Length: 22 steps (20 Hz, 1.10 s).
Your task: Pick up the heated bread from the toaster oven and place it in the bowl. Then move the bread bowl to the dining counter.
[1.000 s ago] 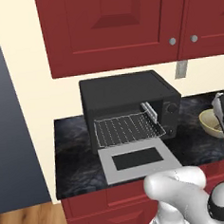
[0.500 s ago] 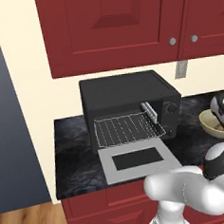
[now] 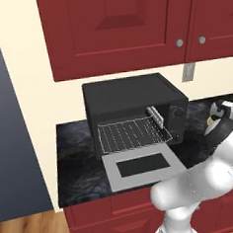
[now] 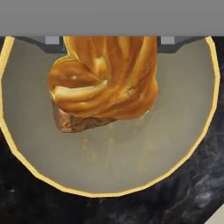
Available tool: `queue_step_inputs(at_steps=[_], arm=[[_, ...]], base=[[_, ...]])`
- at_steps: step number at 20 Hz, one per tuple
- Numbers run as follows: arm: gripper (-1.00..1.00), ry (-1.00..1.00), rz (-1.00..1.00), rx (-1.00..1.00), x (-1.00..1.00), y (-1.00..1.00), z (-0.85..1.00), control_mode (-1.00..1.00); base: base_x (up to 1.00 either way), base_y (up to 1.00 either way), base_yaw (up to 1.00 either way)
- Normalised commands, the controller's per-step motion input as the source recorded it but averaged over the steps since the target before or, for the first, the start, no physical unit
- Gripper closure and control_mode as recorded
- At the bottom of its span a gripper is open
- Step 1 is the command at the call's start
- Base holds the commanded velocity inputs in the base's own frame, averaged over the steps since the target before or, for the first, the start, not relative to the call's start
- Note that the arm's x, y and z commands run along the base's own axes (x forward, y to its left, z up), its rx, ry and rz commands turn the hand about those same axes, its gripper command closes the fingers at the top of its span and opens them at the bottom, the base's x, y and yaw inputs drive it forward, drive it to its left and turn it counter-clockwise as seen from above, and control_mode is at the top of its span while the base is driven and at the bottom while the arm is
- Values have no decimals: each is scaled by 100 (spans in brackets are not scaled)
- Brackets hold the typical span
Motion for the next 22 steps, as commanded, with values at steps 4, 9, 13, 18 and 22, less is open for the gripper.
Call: queue_step_inputs(at_steps=[4,9,13,18,22], arm=[[-100,0,0,0,62,-3,-8,-100],[-100,0,0,0,10,-8,0,-100],[-100,0,0,0,0,-5,0,-100],[-100,-5,14,0,-16,11,10,-100],[-100,-5,38,-4,-38,53,13,-100]], base=[[0,0,0],[0,0,0],[0,0,0],[0,0,0],[0,0,0]])
